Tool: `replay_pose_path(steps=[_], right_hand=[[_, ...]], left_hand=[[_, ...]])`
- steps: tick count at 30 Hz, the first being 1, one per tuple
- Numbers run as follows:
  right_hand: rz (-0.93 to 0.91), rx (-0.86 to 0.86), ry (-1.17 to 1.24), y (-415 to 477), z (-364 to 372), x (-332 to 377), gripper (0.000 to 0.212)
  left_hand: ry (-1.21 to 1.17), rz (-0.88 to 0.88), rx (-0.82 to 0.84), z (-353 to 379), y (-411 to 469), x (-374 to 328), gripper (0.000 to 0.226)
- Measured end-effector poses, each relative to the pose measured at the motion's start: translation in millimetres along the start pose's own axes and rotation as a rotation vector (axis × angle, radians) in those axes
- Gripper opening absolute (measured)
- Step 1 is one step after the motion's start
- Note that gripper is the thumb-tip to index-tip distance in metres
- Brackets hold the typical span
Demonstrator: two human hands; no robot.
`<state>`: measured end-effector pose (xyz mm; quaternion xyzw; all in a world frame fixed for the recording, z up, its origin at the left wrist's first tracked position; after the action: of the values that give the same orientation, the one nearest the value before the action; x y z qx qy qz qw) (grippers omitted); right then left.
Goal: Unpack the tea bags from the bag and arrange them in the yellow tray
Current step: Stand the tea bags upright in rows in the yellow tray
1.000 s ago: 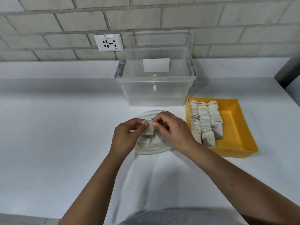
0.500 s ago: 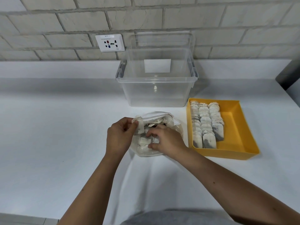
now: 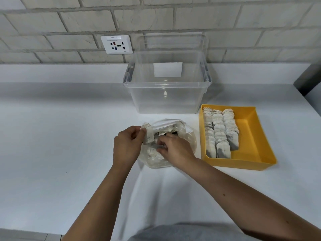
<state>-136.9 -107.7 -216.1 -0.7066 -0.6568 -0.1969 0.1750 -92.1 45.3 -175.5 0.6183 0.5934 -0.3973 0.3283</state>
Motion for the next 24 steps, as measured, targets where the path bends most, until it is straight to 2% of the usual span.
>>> replay_pose_path(steps=[6,12,14,19,21,24], right_hand=[[0.015,-0.07,0.199,-28,-24,-22,0.008],[0.132,-0.165,0.817,-46,-31,-26,0.014],[0.16,-0.186,0.915,-42,-31,-23,0.017],[0.208,-0.228,0.855,-32,-30,-20,0.02],[0.22,-0.234,0.838,-29,-29,-18,0.02],[0.206,-0.229,0.799,-23,-28,-16,0.014]], left_hand=[[-0.061,-0.019,0.002,-9,-2,5,0.013],[-0.192,-0.049,0.129,7,-15,5,0.013],[-0.218,-0.064,0.179,15,-18,5,0.015],[-0.37,-0.148,0.215,21,-23,2,0.024],[-0.37,-0.142,0.209,20,-22,2,0.026],[-0.287,-0.068,0.174,17,-19,4,0.016]])
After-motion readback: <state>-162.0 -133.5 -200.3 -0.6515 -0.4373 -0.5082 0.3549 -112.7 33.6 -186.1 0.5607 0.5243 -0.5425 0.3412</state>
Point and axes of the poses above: each hand's wrist, its own y-axis towards the middle knuckle, its own z-axis out of the palm, x = y × z, the point moved 6 cm from there along y, towards the middle knuckle, and after that the axes turned 2 degrees about y, right-handed, at the moved point
